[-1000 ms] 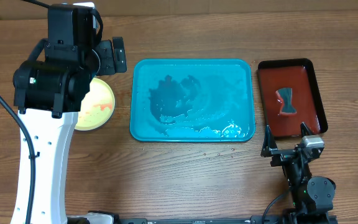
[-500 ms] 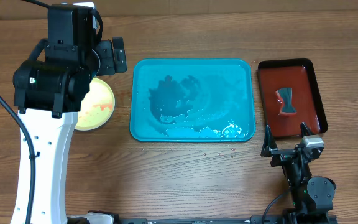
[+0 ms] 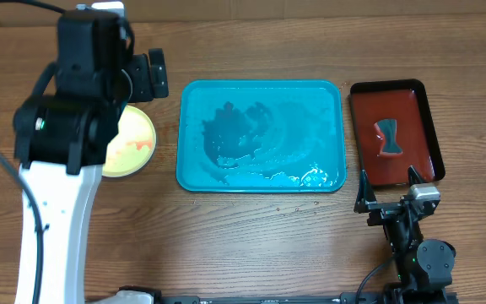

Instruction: Clean dirty plates on tray and stack at the side

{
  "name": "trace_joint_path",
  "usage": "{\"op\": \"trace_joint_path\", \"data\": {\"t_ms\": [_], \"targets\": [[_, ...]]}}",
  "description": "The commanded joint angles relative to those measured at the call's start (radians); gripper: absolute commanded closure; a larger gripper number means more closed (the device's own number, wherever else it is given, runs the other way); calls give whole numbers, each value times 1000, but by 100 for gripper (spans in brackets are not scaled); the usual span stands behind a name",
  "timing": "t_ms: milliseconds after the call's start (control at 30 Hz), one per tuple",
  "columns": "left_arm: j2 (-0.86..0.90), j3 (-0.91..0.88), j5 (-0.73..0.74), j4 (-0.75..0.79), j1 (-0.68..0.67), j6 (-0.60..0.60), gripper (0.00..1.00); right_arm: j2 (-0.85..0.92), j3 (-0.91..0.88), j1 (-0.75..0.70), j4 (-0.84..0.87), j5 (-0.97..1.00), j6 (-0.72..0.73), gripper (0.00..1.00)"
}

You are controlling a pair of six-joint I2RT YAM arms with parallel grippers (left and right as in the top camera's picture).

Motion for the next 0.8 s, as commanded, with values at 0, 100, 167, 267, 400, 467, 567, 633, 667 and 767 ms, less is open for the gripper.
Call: {"op": "trace_joint_path", "data": {"t_ms": [0, 100, 167, 267, 400, 467, 567, 633, 667, 767], "targets": [[-116, -109, 127, 86, 40, 131, 0, -10, -11, 6, 6, 0, 3, 0], [-215, -253, 265, 212, 75, 230, 0, -10, -11, 6, 6, -1, 3, 0], [-290, -366, 302, 301, 85, 257, 0, -10, -11, 6, 6, -1, 3, 0], [-402, -540, 304, 435, 95, 256, 0, -10, -11, 6, 6, -1, 3, 0], [-593, -819, 303, 612, 125, 256, 0, -10, -11, 6, 6, -1, 3, 0], [-684, -938, 304, 678, 144, 256, 0, -10, -11, 6, 6, -1, 3, 0], [-837, -1126, 290, 782, 164, 262, 0, -10, -11, 6, 6, -1, 3, 0], [-940, -1248, 289, 846, 167, 288, 0, -10, -11, 6, 6, -1, 3, 0], [-987, -1302, 289, 871, 167, 298, 0, -10, -11, 6, 6, -1, 3, 0], [-1117, -1451, 289, 935, 167, 318, 0, -10, -11, 6, 6, -1, 3, 0]]}}
